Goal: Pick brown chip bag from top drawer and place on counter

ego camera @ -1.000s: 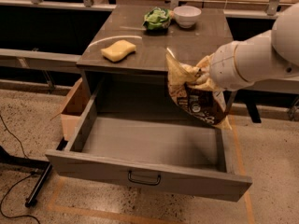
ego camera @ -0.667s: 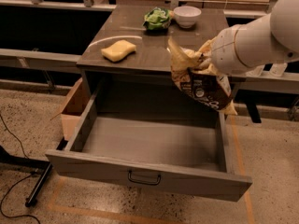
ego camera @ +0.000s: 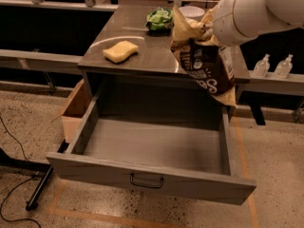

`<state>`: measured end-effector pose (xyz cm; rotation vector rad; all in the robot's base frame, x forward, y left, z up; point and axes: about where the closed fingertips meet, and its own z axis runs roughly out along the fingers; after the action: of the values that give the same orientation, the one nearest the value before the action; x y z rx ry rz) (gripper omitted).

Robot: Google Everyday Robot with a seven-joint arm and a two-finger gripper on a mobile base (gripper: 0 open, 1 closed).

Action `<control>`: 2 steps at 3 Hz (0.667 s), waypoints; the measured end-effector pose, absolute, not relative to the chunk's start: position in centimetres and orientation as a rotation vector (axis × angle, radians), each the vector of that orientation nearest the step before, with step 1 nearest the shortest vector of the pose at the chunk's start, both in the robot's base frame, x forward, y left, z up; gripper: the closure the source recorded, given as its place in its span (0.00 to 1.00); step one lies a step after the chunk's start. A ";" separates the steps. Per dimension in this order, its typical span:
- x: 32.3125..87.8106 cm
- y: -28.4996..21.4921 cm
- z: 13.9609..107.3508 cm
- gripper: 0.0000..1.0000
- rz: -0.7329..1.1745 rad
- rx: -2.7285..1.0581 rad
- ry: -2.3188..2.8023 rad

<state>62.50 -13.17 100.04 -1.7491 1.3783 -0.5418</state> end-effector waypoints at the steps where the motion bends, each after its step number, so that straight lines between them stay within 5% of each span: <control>1: 63.9 -12.8 103.2 1.00 -0.641 -1.756 1.312; 2: 65.5 -12.2 104.7 1.00 -0.696 -1.781 1.266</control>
Offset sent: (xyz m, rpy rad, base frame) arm 0.0590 0.0186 0.0568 -0.1605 -0.1415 0.0555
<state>65.49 -12.19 104.72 -1.7815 1.2657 -0.6964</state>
